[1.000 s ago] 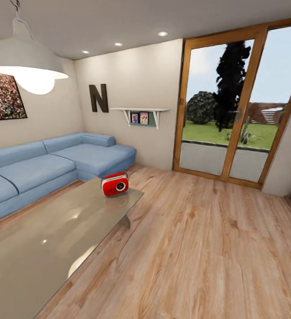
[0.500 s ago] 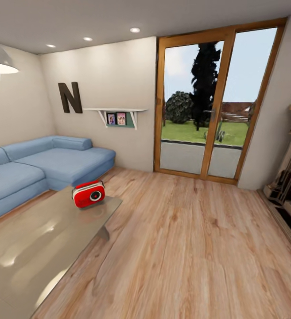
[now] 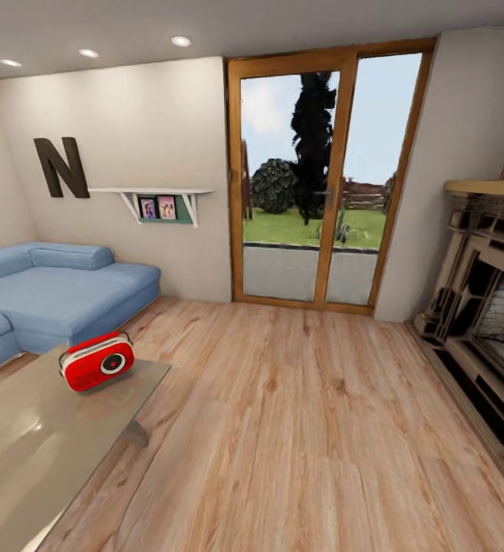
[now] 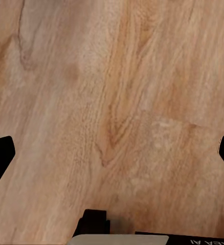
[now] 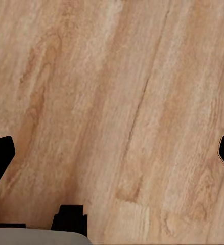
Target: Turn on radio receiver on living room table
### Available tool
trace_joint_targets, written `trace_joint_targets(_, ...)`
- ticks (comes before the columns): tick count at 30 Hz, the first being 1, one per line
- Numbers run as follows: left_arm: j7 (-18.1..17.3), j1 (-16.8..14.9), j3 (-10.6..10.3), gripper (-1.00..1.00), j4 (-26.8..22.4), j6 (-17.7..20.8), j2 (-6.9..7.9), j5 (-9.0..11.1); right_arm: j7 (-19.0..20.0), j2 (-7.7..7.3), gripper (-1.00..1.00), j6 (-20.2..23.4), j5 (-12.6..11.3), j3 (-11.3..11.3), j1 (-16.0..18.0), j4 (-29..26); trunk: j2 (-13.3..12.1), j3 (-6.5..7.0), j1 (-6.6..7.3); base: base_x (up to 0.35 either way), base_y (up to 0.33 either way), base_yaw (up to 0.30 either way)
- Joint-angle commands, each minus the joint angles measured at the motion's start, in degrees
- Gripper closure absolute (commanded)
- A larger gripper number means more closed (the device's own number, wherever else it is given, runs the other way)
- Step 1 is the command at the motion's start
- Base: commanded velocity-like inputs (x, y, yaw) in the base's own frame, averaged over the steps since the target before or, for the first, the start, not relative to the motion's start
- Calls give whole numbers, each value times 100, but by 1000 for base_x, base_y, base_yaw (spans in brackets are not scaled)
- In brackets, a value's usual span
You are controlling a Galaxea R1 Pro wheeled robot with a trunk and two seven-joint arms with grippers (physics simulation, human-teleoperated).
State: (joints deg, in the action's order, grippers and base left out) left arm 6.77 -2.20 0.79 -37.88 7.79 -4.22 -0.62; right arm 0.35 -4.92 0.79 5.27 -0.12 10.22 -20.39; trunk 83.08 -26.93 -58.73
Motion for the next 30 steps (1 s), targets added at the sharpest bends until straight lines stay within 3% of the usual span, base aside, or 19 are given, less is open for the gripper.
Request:
trace_joint_targets(1, 0, 0, 0, -100, 0, 1, 0, 0, 0, 0, -100, 0, 0, -1, 1, 0, 0, 0, 0, 315, -69, -273)
trace_joint_targets(15, 0, 0, 0, -100, 0, -1, 0, 0, 0, 1, -100, 0, 0, -6, 6, 0, 0, 0, 0, 316, -11, -251)
trace_joint_targets(30, 0, 0, 0, -100, 0, 3, 0, 0, 0, 0, -100, 0, 3, -4, 0, 0, 0, 0, 0, 320, 0, -18)
